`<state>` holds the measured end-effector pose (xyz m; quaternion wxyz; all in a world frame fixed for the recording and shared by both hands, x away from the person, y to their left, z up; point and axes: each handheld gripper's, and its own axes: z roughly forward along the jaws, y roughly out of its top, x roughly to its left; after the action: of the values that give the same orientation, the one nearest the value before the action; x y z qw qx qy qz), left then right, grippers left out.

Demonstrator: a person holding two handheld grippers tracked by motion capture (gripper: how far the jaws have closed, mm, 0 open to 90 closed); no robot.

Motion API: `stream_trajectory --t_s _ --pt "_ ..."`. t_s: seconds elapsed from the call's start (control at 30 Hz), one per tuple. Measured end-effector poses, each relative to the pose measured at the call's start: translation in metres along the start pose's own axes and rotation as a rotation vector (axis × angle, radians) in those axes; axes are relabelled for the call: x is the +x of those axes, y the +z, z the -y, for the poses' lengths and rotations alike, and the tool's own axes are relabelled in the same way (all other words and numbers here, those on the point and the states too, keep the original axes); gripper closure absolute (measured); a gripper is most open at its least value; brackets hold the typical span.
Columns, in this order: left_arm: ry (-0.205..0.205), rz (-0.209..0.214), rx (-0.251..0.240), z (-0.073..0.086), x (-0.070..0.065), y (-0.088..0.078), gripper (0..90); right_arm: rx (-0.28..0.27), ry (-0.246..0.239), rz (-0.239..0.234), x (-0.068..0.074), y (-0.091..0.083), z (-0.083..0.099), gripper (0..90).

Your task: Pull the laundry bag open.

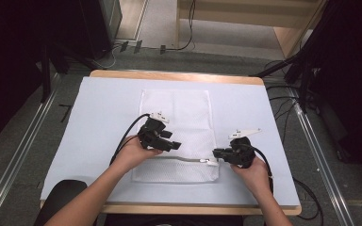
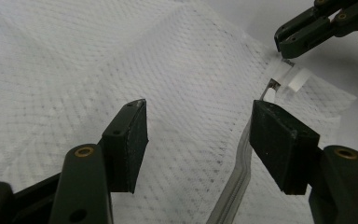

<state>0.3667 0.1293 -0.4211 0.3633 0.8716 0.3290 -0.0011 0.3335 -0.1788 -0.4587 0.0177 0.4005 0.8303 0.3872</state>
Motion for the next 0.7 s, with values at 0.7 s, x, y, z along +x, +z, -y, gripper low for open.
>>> stream_trajectory --t_s 0.7 --pt "0.047 0.060 0.031 -0.006 -0.031 0.031 57.9 0.042 -0.093 -0.011 0.003 0.012 0.010 90.0"
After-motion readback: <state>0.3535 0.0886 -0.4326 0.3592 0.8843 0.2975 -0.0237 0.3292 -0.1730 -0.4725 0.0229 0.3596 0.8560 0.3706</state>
